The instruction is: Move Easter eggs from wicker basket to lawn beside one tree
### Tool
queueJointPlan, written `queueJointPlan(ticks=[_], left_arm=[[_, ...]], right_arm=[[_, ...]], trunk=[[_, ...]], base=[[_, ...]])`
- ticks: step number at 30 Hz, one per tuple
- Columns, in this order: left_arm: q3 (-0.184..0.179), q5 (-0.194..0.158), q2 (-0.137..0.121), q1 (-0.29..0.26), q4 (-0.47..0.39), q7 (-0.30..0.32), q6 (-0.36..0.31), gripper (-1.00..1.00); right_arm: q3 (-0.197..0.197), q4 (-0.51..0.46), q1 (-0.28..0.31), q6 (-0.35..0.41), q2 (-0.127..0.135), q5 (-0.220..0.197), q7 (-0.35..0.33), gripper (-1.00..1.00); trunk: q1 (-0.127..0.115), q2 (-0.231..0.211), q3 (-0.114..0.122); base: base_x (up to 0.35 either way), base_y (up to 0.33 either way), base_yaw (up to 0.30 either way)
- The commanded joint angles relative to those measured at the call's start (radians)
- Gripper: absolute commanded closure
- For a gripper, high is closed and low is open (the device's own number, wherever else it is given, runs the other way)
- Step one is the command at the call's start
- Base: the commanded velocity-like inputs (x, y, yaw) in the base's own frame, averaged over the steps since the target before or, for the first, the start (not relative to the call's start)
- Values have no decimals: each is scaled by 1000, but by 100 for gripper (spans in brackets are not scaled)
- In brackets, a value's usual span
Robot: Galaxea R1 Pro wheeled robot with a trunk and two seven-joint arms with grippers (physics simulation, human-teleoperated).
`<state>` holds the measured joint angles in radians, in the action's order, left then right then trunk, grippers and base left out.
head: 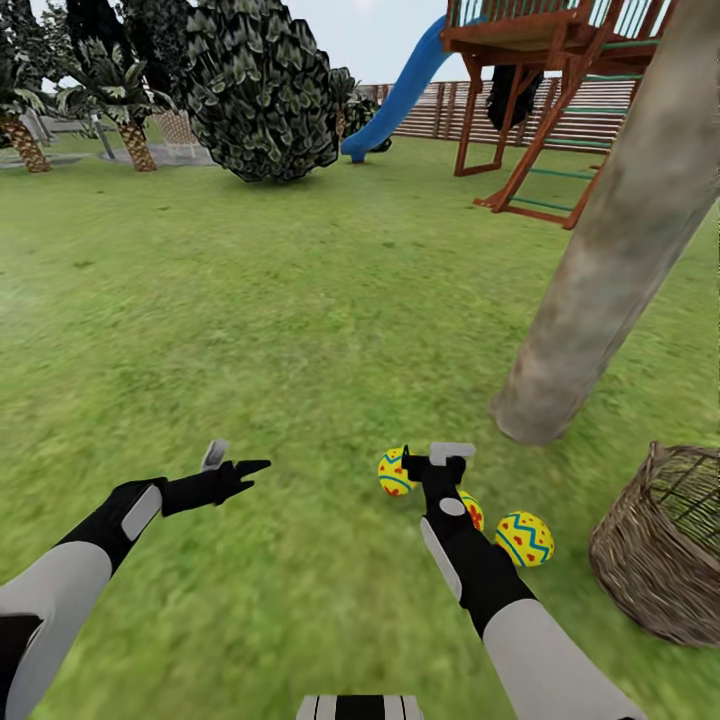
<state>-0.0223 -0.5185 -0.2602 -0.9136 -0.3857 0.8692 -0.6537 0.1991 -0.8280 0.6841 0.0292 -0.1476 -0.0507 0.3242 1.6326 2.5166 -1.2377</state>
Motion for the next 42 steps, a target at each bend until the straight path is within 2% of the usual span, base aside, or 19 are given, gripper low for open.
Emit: queueJointPlan(ticks=[1,4,7,8,11,16,20,21,24,27,28,29,30,32,36,37,38,41,42], left_arm=[[-2,-4,6,-1,7,-12,-5,-100],[-3,9,8,-1,13,-17,-4,-100],[-3,59,5,0,29,-19,4,-100],[-3,85,2,-1,47,-21,28,-100],[-2,105,-5,-1,92,-24,94,-100],[-2,114,-10,-1,184,-23,217,-100],[-3,116,-10,0,267,-31,252,-100],[-3,116,-10,0,274,-34,253,-100],[-4,116,-10,0,318,-72,266,-100],[-5,115,-6,0,349,-131,348,-100],[-5,115,-3,3,355,-152,394,-100],[-5,115,1,15,359,-169,437,-100],[-5,115,12,77,363,-191,505,-100],[-5,115,20,108,365,-201,527,-100],[-4,115,40,174,366,-270,560,-100],[-4,114,44,188,366,-289,578,-100],[-4,114,47,222,366,-314,627,-100],[-4,114,51,264,366,-327,676,-100],[-4,114,58,277,366,-331,690,-100]], right_arm=[[3,-9,-18,3,3,-4,7,-100],[3,-18,-34,3,5,-3,8,-100],[2,-42,-70,3,7,1,9,-100],[2,-58,-91,4,11,2,10,-100],[2,-91,-134,4,18,3,39,-100],[3,-167,-244,5,23,17,145,-100],[3,-245,-338,5,23,84,172,-100],[3,-249,-345,5,23,87,173,-100],[3,-257,-380,4,24,97,175,-100],[2,-256,-404,3,33,98,175,-100],[2,-256,-415,3,39,97,175,-100],[2,-256,-425,2,44,97,175,-100],[2,-256,-452,1,53,96,176,-100],[2,-257,-477,-12,55,96,176,-100],[2,-228,-525,-81,61,98,178,-100],[2,-207,-532,-94,62,98,179,-100],[2,-169,-540,-115,63,97,186,-100],[2,-127,-546,-154,64,95,207,-100],[2,-99,-549,-193,64,94,223,-100]], trunk=[[-1,0,3],[-2,-1,15],[-3,-1,27],[-4,-2,31],[-5,-2,44],[-7,-3,70],[-9,-4,91],[-10,-5,96],[-11,-5,113],[-12,-6,129],[-13,-6,134],[-13,-7,140],[-14,-7,145],[-15,-7,156],[-16,-8,178],[-17,-8,183],[-17,-9,188],[-19,-9,204],[-19,-10,209]], base=[[0,0,0],[0,0,0],[0,0,0],[0,0,0],[0,0,0],[-12,0,0],[-240,0,0],[-318,0,0],[-256,0,0],[-79,0,0],[-36,0,0],[-23,0,0],[-8,0,0],[-4,0,0],[-1,0,-50],[0,0,-62],[0,0,-27],[0,0,-44],[0,0,-37]])
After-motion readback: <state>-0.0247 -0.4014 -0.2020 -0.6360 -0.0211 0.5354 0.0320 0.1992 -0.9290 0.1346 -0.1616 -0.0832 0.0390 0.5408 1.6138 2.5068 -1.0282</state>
